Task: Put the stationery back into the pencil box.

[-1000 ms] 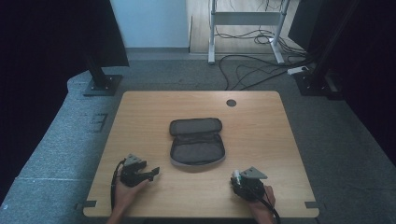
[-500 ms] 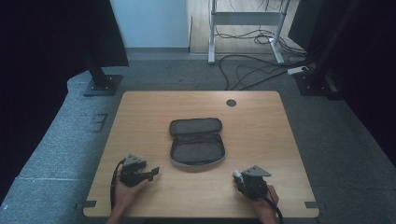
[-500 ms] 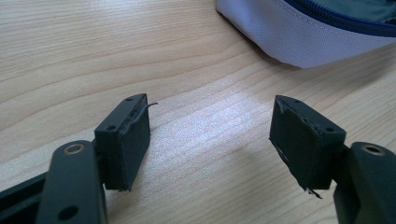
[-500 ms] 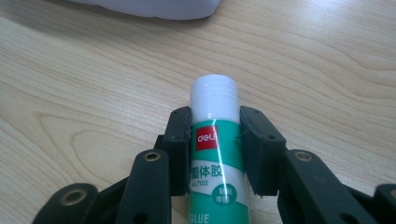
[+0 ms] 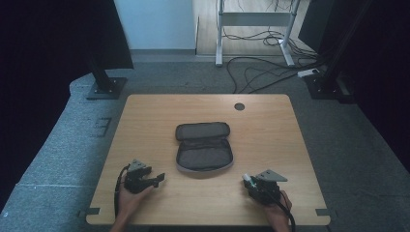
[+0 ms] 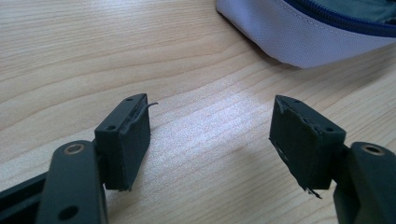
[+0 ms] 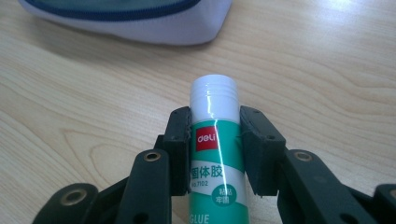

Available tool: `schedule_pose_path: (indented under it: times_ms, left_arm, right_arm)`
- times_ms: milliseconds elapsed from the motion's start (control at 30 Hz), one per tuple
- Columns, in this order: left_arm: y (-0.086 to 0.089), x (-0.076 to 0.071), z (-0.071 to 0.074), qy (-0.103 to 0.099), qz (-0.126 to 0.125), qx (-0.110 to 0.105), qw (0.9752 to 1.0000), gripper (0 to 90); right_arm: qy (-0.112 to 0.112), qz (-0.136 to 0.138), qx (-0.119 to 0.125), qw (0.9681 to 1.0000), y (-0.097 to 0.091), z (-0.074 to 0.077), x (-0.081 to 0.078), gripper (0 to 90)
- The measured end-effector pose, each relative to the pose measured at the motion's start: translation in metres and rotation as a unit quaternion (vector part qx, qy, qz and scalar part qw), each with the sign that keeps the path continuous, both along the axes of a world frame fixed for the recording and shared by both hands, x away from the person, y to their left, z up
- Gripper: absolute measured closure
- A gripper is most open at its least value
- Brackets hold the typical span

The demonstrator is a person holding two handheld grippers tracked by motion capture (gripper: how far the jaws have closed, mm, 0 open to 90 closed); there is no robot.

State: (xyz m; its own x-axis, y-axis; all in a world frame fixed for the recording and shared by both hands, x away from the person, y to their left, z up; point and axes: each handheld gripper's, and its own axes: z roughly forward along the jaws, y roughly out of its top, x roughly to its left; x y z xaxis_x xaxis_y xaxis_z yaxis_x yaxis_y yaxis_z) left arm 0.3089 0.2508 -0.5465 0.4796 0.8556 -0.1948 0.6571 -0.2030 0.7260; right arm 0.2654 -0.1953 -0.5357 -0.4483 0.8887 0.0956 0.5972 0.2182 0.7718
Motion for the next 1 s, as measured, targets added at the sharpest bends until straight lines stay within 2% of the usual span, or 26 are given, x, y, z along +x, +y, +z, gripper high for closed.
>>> schedule_pose_path:
  times_ms: [433,1000]
  left_arm:
    - [0.000,0.000,0.000,0.001,0.001,0.000,1.0000,29.2]
    - [0.000,0.000,0.000,0.001,0.001,-0.001,1.0000,29.5]
  right_arm:
    - [-0.026,-0.002,0.035,0.9990,-0.007,0.016,0.005,64.7]
    - [-0.041,0.017,0.063,0.9970,0.002,0.033,0.018,64.7]
